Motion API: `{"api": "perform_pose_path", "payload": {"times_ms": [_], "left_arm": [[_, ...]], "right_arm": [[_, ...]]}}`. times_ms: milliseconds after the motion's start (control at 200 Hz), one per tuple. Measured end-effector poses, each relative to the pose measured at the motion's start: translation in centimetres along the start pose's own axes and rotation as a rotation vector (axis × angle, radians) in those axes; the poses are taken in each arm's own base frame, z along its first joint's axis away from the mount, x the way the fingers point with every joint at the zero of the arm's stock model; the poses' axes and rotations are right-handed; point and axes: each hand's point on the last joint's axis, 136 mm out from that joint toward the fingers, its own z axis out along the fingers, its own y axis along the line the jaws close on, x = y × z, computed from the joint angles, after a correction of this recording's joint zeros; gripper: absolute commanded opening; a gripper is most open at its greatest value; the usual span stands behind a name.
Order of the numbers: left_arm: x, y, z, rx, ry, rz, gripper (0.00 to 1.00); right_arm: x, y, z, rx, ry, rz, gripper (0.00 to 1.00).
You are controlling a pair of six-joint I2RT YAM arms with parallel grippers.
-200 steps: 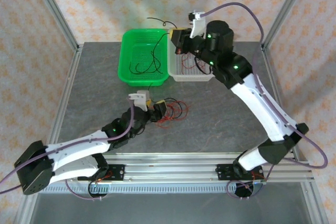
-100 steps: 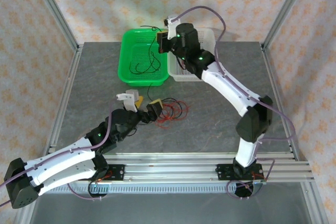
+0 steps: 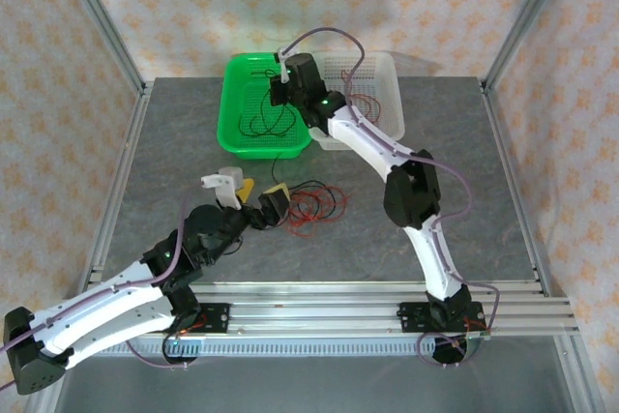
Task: Untangle the cables
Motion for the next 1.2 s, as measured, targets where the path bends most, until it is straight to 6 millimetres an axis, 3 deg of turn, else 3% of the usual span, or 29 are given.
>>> {"api": "perform_pose_path", "payload": {"times_ms": [310,491,671,916,1036,1201], "left_arm": [[-2.4,0.9,-1.3,-0.079,-0.045,-0.01,0.99],[-2.5,2.3,-2.0,-0.15,-0.05,-0.018,0.99],[-2.9,3.1,-2.4,-0.195,-0.058,-0.02,0.99],[-3.0,3.7,-2.7,-0.245,-0.04,-0.06,0.95],[-2.7,4.0,-2.6,-0.278,-0.01,-0.082,0.9],[-1.1,5.5,-2.2,-0.363,0.064,-0.104,0.83]], "right_arm": [[5.9,-1.5,4.8,0.051,0.119,0.029,0.24],[8.4,-2.0,5.3,0.08,0.197,0.087,0.38],[8.5,-1.9,4.5,0.085,0.244,0.181,0.46],[10.7,-1.1,3.2,0.071,0.356,0.319,0.48],[10.3,-0.5,1.1,0.08,0.383,0.347,0.48],[8.3,1.4,-4.1,0.077,0.365,0.349,0.48]]}}
